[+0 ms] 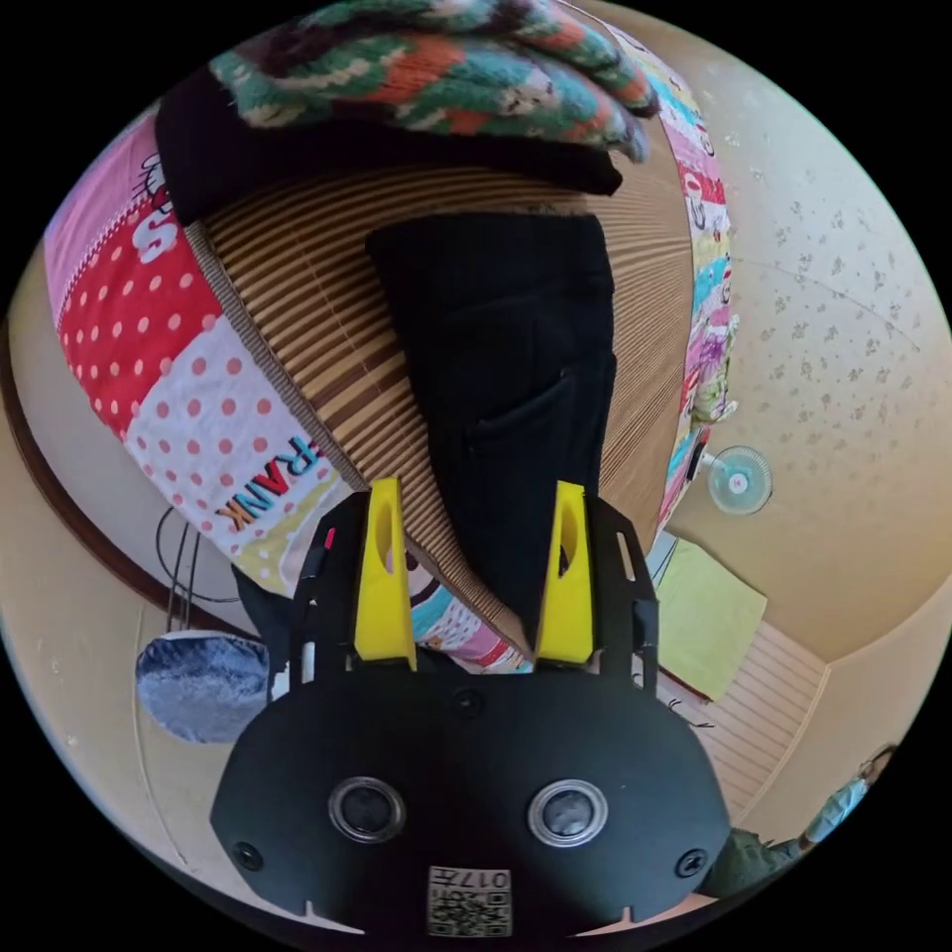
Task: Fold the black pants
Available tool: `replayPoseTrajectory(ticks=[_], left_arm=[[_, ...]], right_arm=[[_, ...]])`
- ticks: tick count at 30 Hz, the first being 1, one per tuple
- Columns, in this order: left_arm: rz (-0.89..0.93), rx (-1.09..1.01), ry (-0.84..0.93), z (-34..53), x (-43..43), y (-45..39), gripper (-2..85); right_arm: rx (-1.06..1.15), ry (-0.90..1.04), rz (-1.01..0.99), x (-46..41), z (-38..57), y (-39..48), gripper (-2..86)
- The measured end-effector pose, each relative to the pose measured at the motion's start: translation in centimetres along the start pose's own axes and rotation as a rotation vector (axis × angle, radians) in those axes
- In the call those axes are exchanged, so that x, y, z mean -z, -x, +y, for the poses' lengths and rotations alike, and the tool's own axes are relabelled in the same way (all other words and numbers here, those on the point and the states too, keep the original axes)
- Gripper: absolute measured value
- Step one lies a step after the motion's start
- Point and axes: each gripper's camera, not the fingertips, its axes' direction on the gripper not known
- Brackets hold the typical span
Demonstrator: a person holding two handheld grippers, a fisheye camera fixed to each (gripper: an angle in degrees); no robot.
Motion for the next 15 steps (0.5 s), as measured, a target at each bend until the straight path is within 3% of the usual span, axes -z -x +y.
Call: replayPoseTrajectory(ticks=[7,11,15], left_arm=[[0.200,0.107,-0.169,-2.1,0.4,8.7,13.3],[0.389,0.089,-0.104,-3.0,-1.1,12.7,9.9],[0.599,-0.084,-0.015,-3.5,-0.7,12.4,6.9]], right_arm=[[0.021,0.297,0.113,-10.0,2.5,-1.2,0.3],[0.160,0.553,0.229,-20.5,3.5,1.8,0.4],[0.359,0.619,0.246,-29.1,4.8,5.4,0.4]])
